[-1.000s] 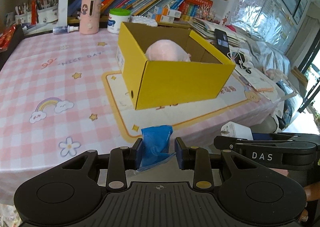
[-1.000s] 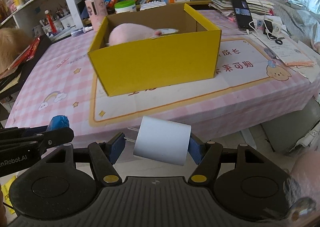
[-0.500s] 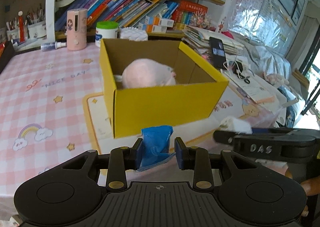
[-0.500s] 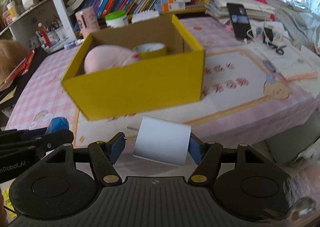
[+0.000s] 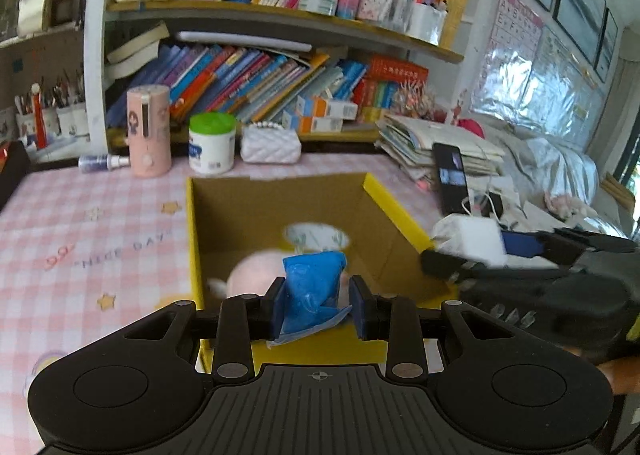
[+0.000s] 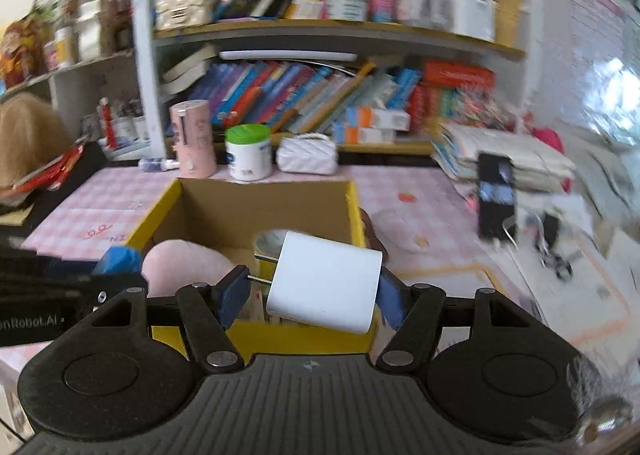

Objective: Organize objects
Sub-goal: 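Carry the charger and blue eraser in both tools over the yellow box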

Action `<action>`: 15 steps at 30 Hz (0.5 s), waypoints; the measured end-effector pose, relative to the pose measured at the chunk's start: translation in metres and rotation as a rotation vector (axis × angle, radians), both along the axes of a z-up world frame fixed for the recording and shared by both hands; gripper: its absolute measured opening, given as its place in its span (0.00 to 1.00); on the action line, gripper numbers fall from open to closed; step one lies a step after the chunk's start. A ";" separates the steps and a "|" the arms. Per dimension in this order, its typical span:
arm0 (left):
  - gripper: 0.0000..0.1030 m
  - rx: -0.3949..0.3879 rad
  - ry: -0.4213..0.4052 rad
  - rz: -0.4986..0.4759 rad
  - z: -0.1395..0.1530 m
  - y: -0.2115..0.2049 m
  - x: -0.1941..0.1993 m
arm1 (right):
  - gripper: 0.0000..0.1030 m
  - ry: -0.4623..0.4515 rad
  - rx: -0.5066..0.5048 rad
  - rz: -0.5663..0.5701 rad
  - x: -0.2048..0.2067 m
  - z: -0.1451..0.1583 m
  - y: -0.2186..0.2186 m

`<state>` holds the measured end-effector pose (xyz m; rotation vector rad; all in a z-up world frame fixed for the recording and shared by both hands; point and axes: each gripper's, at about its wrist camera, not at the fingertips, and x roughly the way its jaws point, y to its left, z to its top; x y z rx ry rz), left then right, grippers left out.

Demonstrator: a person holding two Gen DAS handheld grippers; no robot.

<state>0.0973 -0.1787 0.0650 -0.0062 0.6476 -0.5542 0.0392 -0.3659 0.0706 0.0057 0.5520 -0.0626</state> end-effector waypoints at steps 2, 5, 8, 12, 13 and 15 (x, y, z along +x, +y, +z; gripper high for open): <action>0.30 0.012 -0.012 0.011 0.002 -0.007 0.010 | 0.63 0.009 -0.046 0.047 0.016 -0.003 0.003; 0.30 0.027 -0.012 0.031 0.004 -0.018 0.030 | 0.63 0.066 -0.108 0.124 0.044 -0.013 0.008; 0.30 0.037 -0.007 0.037 0.003 -0.029 0.048 | 0.63 0.114 -0.181 0.180 0.068 -0.025 0.009; 0.30 0.043 0.036 0.044 -0.009 -0.043 0.070 | 0.63 0.182 -0.262 0.276 0.090 -0.040 0.013; 0.30 0.044 0.053 0.044 -0.014 -0.046 0.075 | 0.63 0.201 -0.276 0.304 0.095 -0.044 0.015; 0.30 0.052 0.073 0.039 -0.022 -0.053 0.081 | 0.63 0.226 -0.271 0.343 0.100 -0.049 0.016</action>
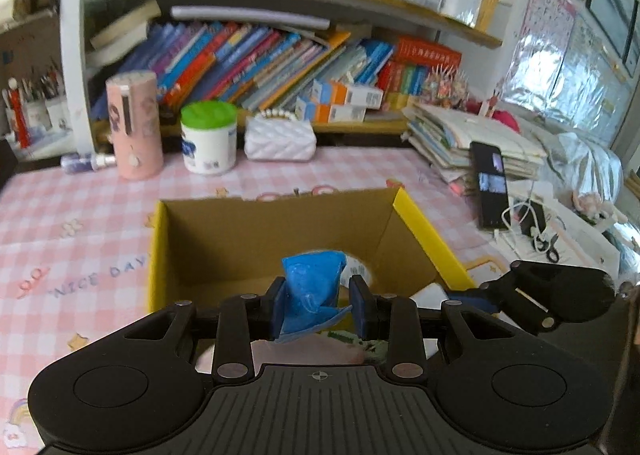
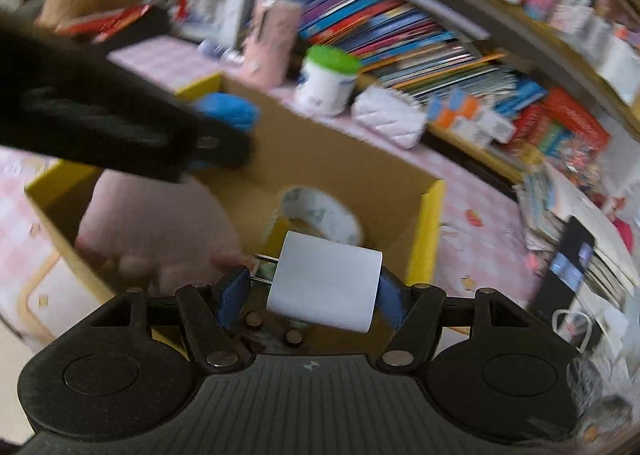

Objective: Organize objects

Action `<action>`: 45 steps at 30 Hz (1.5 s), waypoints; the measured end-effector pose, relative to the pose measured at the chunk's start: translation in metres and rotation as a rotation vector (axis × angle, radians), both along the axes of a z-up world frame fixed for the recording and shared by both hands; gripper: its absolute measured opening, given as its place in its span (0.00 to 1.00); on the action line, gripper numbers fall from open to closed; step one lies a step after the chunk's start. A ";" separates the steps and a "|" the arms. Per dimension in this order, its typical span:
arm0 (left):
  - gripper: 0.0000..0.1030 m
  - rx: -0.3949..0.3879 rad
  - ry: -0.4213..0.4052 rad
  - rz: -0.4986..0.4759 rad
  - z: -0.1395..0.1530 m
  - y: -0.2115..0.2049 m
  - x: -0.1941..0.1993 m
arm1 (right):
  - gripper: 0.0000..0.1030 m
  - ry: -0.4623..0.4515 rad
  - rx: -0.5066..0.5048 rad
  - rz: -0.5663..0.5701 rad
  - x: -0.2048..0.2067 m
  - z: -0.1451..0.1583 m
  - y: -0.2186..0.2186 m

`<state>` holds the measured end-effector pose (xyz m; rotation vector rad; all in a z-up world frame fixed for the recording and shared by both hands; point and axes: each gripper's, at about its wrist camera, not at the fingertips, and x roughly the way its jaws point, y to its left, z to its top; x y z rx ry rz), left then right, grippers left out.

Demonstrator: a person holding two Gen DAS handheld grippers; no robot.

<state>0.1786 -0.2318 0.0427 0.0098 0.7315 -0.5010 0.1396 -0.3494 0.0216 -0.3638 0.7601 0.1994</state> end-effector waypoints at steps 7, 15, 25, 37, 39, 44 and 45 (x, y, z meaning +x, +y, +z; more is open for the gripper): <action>0.31 0.056 0.052 -0.060 -0.022 -0.028 0.013 | 0.64 0.154 0.178 0.016 0.021 -0.007 -0.012; 0.31 0.057 0.138 -0.082 -0.041 -0.034 0.022 | 0.54 0.206 0.243 0.070 0.024 -0.008 -0.011; 0.64 0.061 0.031 -0.105 -0.018 -0.023 -0.004 | 0.60 0.130 0.263 0.024 0.008 -0.004 -0.015; 0.69 -0.053 -0.122 0.164 0.029 0.072 -0.078 | 0.63 -0.125 0.317 -0.193 -0.054 0.031 -0.017; 0.69 -0.060 -0.118 0.202 0.030 0.086 -0.084 | 0.63 -0.149 0.319 -0.221 -0.063 0.036 -0.011; 0.85 0.002 -0.135 0.336 0.027 0.115 -0.114 | 0.64 -0.201 0.322 -0.299 -0.093 0.041 0.013; 0.86 0.024 -0.149 0.368 0.026 0.120 -0.121 | 0.65 -0.209 0.317 -0.320 -0.099 0.040 0.020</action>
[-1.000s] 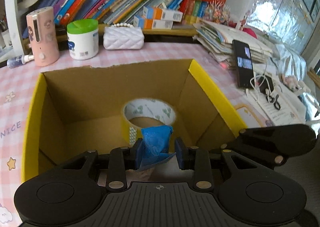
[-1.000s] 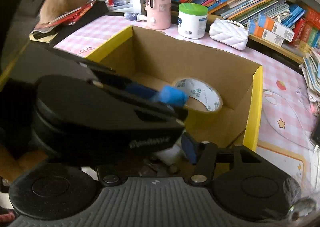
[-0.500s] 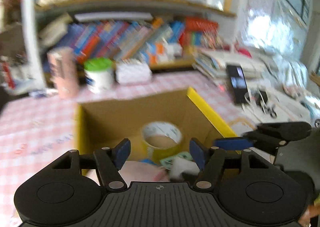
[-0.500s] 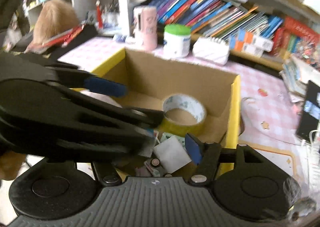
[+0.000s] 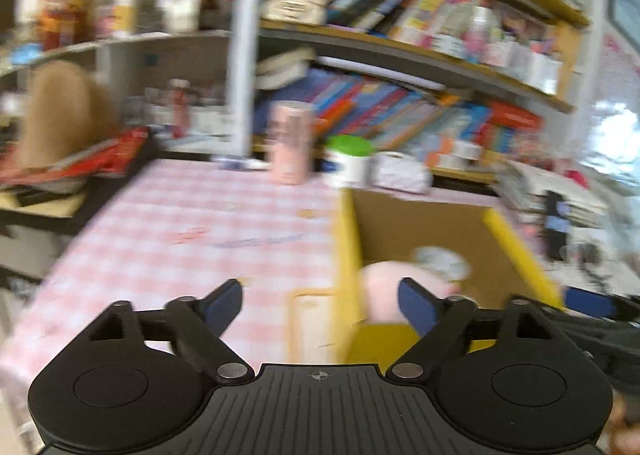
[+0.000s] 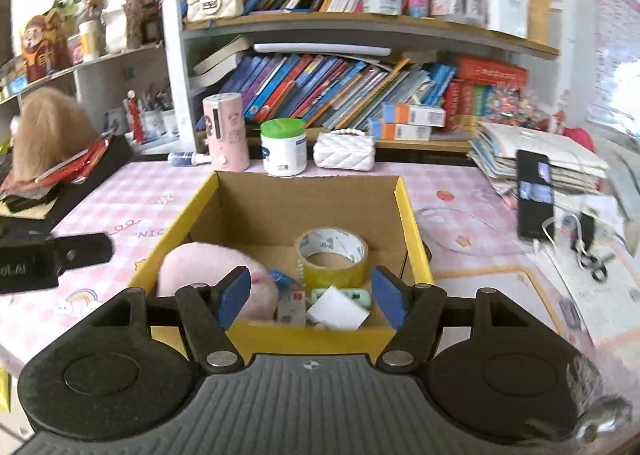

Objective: Organize objects

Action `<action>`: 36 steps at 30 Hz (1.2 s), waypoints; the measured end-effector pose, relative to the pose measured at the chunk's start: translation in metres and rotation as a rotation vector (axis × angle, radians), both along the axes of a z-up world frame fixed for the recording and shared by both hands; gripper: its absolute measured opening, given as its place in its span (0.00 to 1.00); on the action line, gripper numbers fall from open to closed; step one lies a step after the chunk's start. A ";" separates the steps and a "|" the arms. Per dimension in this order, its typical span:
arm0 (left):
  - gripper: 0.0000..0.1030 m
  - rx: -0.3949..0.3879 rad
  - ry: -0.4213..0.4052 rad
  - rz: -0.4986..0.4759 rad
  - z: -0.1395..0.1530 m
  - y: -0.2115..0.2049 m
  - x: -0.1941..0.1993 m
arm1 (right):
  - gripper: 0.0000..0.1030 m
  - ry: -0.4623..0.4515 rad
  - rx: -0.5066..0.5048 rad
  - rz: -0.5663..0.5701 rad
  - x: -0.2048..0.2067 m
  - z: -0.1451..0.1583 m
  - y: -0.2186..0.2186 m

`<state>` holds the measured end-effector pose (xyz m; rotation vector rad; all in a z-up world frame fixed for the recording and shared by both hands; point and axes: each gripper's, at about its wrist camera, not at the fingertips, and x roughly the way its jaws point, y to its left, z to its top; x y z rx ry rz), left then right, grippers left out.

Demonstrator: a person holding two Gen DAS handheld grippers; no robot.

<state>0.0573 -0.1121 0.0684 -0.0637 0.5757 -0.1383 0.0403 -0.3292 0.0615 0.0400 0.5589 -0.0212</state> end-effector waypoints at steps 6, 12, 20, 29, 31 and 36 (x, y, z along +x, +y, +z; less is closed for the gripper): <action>0.86 0.093 0.021 -0.001 -0.014 0.024 -0.036 | 0.65 0.029 -0.067 -0.012 -0.040 -0.014 0.049; 0.93 0.105 0.051 0.009 -0.026 0.051 -0.071 | 0.76 0.057 -0.044 -0.038 -0.073 -0.019 0.082; 0.94 0.120 0.120 0.019 -0.039 0.077 -0.095 | 0.92 0.106 -0.040 -0.066 -0.109 -0.027 0.113; 0.97 0.140 0.156 -0.005 -0.047 0.088 -0.110 | 1.00 0.140 -0.047 -0.127 -0.134 -0.035 0.127; 0.97 0.152 0.155 -0.007 -0.047 0.089 -0.112 | 1.00 0.158 -0.042 -0.138 -0.137 -0.036 0.128; 0.97 0.157 0.163 0.001 -0.048 0.091 -0.112 | 1.00 0.184 -0.030 -0.157 -0.142 -0.038 0.128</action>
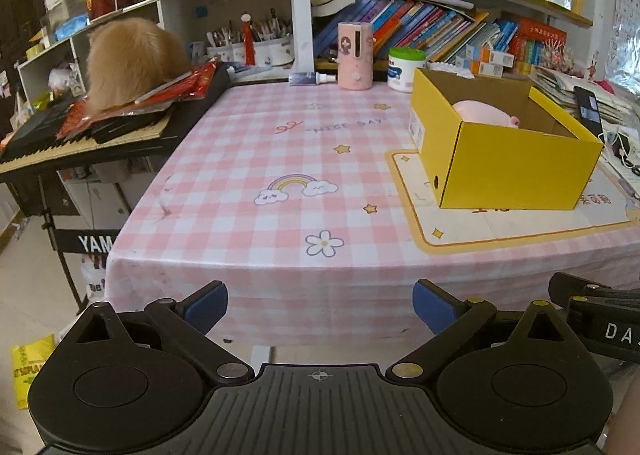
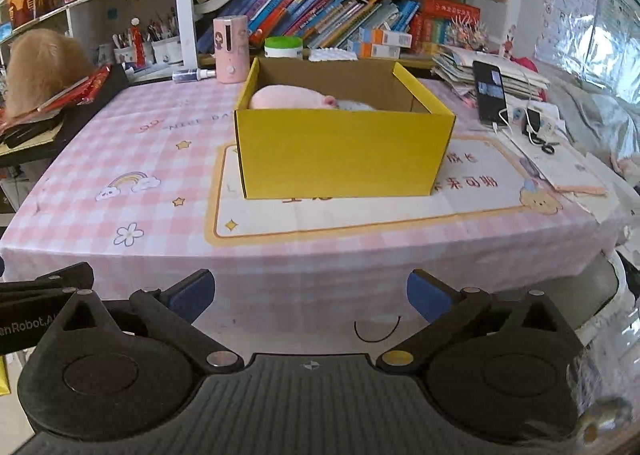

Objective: Organize objects

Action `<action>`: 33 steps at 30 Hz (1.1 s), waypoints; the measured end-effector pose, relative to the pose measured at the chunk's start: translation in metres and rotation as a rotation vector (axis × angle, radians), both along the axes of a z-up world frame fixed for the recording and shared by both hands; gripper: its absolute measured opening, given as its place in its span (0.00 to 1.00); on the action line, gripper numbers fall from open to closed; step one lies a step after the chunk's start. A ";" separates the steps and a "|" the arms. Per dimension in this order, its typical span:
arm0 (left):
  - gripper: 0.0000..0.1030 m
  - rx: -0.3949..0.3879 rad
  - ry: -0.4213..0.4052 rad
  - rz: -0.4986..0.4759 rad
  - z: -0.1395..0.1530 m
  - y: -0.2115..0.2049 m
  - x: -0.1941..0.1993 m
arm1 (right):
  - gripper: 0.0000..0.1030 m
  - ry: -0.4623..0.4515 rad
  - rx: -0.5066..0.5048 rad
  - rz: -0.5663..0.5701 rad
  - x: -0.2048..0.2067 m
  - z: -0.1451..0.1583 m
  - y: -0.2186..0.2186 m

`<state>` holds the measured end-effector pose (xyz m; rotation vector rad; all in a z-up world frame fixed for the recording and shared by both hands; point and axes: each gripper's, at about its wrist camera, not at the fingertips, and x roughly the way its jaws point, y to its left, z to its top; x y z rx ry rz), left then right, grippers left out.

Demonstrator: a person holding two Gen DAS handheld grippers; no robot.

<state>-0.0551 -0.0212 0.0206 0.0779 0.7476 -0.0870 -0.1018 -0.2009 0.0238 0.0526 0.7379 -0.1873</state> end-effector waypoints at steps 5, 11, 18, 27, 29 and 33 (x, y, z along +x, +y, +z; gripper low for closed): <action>0.97 -0.012 -0.026 -0.027 0.004 -0.001 -0.004 | 1.00 0.015 0.006 -0.013 -0.003 0.000 0.000; 0.97 -0.006 -0.026 -0.027 0.005 -0.003 -0.005 | 1.00 0.016 0.007 -0.012 -0.004 0.000 0.000; 0.97 0.015 -0.030 -0.043 0.005 -0.007 -0.009 | 1.00 0.015 0.011 -0.009 -0.006 0.001 -0.002; 0.97 0.021 -0.035 -0.040 0.007 -0.008 -0.009 | 1.00 0.011 0.010 -0.008 -0.006 0.002 -0.001; 0.97 0.023 -0.036 -0.038 0.007 -0.008 -0.009 | 1.00 0.009 0.009 -0.009 -0.007 0.003 -0.001; 0.98 0.023 -0.028 -0.029 0.007 -0.007 -0.008 | 1.00 0.016 0.010 -0.007 -0.007 0.004 0.000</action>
